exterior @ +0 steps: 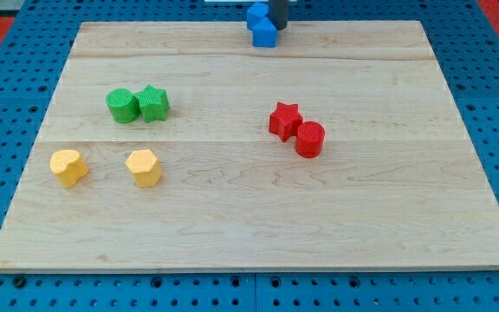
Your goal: Move the blue triangle to the center of the board
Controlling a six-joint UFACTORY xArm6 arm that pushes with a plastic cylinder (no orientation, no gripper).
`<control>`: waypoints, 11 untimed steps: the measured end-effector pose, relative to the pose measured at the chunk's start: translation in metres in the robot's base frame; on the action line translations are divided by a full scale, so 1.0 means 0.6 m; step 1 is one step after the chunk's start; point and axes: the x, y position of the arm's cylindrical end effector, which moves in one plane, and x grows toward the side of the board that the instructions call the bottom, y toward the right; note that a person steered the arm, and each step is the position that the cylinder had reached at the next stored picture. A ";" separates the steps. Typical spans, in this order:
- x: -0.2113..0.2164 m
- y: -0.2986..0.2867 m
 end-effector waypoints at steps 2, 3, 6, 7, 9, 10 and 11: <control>0.000 -0.020; 0.000 -0.020; 0.158 -0.068; 0.182 -0.081; 0.173 -0.143; 0.242 -0.125; 0.307 -0.102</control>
